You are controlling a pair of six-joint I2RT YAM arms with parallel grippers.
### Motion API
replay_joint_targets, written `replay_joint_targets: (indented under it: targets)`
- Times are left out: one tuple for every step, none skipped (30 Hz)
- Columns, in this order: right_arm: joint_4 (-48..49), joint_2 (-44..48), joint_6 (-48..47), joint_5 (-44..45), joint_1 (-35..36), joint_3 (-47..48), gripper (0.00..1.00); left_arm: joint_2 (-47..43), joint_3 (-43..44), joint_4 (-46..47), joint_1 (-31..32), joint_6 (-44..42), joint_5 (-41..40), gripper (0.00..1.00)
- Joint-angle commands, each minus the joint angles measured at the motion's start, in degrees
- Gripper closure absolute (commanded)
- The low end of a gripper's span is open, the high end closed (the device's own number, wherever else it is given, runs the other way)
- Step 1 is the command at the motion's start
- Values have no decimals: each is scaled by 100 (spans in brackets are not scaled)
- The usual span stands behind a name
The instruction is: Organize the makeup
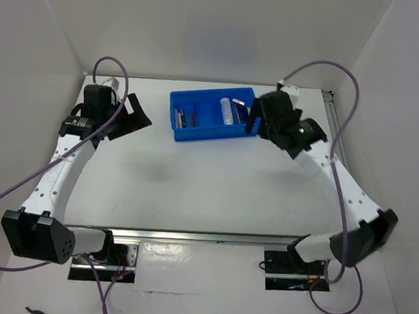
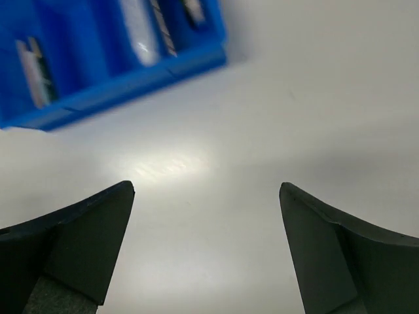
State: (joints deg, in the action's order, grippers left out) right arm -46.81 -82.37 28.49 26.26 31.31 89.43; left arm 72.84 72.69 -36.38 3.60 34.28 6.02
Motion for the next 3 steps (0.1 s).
replay_joint_targets:
  targets:
    - [-812,922,648,512,-81,-1030,0,-305,-114,219,-26,-150,241,0]
    - [-725,1420,649,451,-133,-1276,0,-305,-114,219,-26,-150,242,0]
    - [-725,1634,649,450,-195,-1618,0,-305,-114,219,-26,-150,242,0]
